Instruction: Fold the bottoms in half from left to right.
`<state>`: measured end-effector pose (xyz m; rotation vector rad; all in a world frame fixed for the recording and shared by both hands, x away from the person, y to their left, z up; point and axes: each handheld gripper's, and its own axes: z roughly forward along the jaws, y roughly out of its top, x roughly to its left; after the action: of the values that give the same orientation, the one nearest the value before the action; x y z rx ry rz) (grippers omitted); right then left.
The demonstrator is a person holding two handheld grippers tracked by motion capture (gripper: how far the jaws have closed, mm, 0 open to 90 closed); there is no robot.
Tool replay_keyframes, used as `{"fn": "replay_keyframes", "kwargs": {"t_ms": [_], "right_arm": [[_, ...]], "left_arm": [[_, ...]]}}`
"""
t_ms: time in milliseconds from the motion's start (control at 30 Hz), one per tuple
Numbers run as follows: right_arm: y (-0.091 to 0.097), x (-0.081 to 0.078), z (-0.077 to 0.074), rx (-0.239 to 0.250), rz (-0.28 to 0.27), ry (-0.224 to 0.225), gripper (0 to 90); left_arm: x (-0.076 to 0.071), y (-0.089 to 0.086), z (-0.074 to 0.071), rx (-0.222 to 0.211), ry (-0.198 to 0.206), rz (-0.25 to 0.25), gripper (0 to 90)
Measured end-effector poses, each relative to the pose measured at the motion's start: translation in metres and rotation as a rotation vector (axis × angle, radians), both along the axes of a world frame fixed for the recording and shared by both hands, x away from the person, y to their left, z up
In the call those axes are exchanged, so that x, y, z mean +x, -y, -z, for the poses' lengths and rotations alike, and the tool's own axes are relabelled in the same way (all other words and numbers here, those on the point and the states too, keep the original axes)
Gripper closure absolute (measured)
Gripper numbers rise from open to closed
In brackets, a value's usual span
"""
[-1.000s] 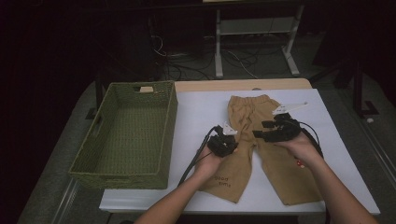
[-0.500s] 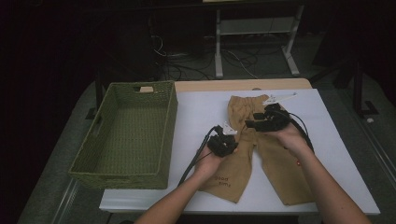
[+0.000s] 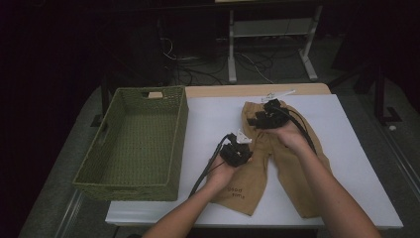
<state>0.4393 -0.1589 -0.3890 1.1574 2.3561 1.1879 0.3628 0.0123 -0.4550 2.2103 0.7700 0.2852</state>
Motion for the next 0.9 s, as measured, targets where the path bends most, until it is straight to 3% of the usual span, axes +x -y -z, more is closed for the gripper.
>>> {"fn": "replay_keyframes", "kwargs": {"t_ms": [367, 900], "right_arm": [[-0.019, 0.027, 0.01, -0.018, 0.035, -0.023, 49.8], [-0.039, 0.041, 0.023, -0.109, 0.082, -0.026, 49.9]], "left_arm": [[0.0, 0.0, 0.0, 0.0, 0.002, -0.002, 86.9], [0.0, 0.0, 0.0, 0.002, 0.003, 0.0, 86.9]]}}
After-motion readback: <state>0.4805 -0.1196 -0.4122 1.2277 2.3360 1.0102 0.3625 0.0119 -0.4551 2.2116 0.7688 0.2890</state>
